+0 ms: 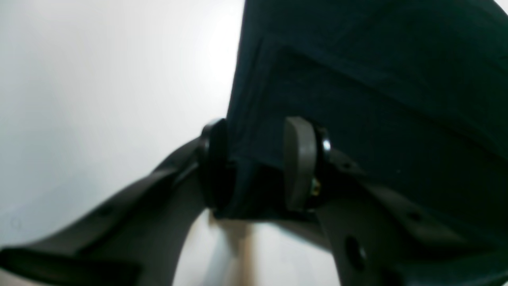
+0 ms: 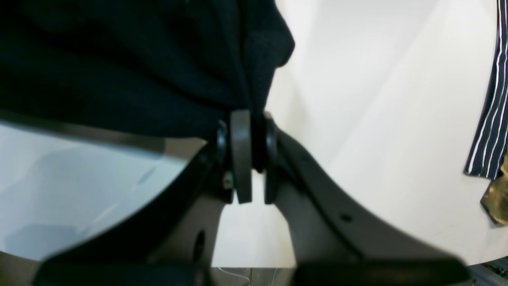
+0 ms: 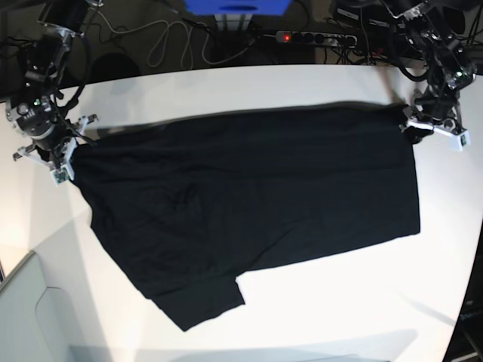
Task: Fold the T-shirt properly
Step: 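Pull the folded edge with both grippers back toward the robot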
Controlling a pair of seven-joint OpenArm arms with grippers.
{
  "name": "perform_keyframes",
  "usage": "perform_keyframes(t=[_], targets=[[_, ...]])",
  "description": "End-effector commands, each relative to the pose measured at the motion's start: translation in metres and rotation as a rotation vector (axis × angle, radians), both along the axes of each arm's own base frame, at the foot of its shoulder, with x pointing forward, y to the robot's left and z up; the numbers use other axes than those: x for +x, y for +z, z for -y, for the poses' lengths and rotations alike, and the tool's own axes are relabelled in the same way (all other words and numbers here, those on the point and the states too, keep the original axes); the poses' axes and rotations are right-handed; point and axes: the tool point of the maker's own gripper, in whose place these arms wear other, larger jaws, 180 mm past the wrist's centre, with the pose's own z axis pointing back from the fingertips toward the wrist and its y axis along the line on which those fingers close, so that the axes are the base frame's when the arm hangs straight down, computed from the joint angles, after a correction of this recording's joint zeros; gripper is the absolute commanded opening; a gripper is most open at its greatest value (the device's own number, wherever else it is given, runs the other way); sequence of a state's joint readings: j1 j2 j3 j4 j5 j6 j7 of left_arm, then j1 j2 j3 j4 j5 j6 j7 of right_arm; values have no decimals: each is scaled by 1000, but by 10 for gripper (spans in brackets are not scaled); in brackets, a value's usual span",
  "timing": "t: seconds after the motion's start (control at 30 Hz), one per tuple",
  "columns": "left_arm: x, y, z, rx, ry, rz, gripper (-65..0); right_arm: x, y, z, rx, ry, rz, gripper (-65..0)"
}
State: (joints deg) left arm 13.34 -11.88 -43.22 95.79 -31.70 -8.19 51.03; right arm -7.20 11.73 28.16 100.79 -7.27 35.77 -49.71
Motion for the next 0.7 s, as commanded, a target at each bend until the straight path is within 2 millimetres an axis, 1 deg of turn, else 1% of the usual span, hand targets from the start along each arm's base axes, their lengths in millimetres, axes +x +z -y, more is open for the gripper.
perform_keyframes(t=[0.0, 0.03, 0.07, 0.1, 0.17, 0.23, 0.3, 0.33, 0.47, 0.5, 0.57, 0.67], targets=[[8, 16, -2, 26, -13, 48, -416, 7, 10, 1, -8, 22, 34, -647], [6, 19, -3, 36, -13, 51, -416, 7, 10, 1, -8, 22, 34, -647], [-1, 21, -4, 47, -11, 48, -416, 7, 10, 1, -8, 22, 34, -647], [-4, 24, -1, 44, -12, 56, -416, 6, 9, 1, -8, 22, 33, -647], [-7, 31, 6, 21, -11, 88, -416, 6, 9, 1, -8, 22, 33, -647], [-10, 39, 6, 16, -2, 108, -416, 6, 9, 1, -8, 22, 31, -647], [-12, 38, 5, 13, 2, 105, -416, 6, 8, -1, -2, 21, 31, -647], [-13, 36, 5, 9, 5, 100, -416, 5, 7, -3, 5, 19, 31, -647], [-27, -1, -2, -55, 51, 15, -416, 5, 6, -5, 10, 17, 29, -647], [-30, -7, -2, -70, 57, 4, -416, 5, 6, -5, 10, 17, 29, -647], [-33, -12, -3, -80, 66, -11, -416, 5, 6, -5, 10, 17, 29, -647], [-37, -15, -3, -78, 68, -25, -416, 5, 6, -5, 10, 17, 29, -647]])
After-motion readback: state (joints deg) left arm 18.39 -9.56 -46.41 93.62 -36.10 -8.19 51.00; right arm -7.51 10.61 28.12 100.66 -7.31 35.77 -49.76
